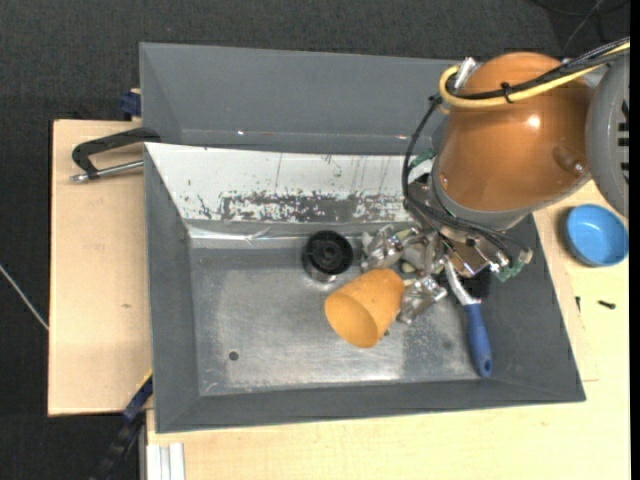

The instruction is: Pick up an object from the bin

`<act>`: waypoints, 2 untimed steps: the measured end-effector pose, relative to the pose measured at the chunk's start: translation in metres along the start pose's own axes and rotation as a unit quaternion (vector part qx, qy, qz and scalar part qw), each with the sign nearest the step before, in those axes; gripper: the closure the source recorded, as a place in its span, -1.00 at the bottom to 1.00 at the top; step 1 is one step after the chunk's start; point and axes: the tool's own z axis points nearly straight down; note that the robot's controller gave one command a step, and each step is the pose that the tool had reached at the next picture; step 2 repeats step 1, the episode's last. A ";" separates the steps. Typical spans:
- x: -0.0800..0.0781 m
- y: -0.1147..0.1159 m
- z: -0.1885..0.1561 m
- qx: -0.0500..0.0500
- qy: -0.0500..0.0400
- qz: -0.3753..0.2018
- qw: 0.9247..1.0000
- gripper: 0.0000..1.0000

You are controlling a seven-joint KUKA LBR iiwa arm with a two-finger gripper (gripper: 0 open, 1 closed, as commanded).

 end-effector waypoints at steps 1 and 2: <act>0.018 -0.014 0.033 0.000 0.001 -0.106 0.994 1.00; 0.018 -0.014 0.033 0.000 0.001 -0.106 0.994 1.00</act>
Offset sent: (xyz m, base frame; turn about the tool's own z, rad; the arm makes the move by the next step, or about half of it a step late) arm -0.0087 -0.0210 -0.0333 -0.2148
